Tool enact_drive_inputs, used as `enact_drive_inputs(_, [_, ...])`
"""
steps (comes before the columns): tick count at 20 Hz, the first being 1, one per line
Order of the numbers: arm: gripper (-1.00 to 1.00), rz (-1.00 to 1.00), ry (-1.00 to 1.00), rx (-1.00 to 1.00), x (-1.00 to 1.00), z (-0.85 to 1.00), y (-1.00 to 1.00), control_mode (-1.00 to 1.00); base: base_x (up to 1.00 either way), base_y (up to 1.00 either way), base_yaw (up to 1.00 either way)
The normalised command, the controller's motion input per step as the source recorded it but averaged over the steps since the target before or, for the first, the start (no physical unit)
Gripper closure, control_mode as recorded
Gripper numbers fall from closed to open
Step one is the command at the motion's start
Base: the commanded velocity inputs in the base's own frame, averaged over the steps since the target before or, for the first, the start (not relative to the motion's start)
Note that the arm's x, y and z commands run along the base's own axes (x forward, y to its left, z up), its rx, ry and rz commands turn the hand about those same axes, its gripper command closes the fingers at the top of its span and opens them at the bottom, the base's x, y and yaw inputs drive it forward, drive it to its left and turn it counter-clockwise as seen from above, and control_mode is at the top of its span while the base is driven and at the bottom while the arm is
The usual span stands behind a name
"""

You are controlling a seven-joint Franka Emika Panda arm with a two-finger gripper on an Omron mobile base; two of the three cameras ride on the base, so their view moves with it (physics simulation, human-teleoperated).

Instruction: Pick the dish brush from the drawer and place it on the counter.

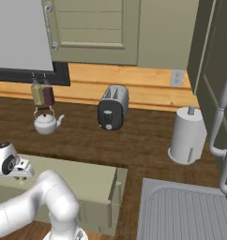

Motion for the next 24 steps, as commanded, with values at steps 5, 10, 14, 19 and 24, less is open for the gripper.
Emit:
enact_drive_inputs(5, [1.00,0.04,0.00,0.00,0.03,0.39,0.20,-1.00,0.00,0.00,0.00])
enact_drive_inputs(10, [1.00,0.27,0.00,0.00,0.15,0.16,0.10,-1.00,0.00,0.00,0.00])
enact_drive_inputs(14, [1.00,0.42,0.01,0.00,0.00,0.00,0.00,-1.00,0.00,0.00,0.00])
enact_drive_inputs(19, [1.00,0.49,0.01,0.00,0.00,0.08,0.00,-1.00,0.00,0.00,0.00])
enact_drive_inputs(24, [1.00,0.40,0.04,0.00,-0.19,0.46,0.00,-1.00,0.00,0.00,0.00])
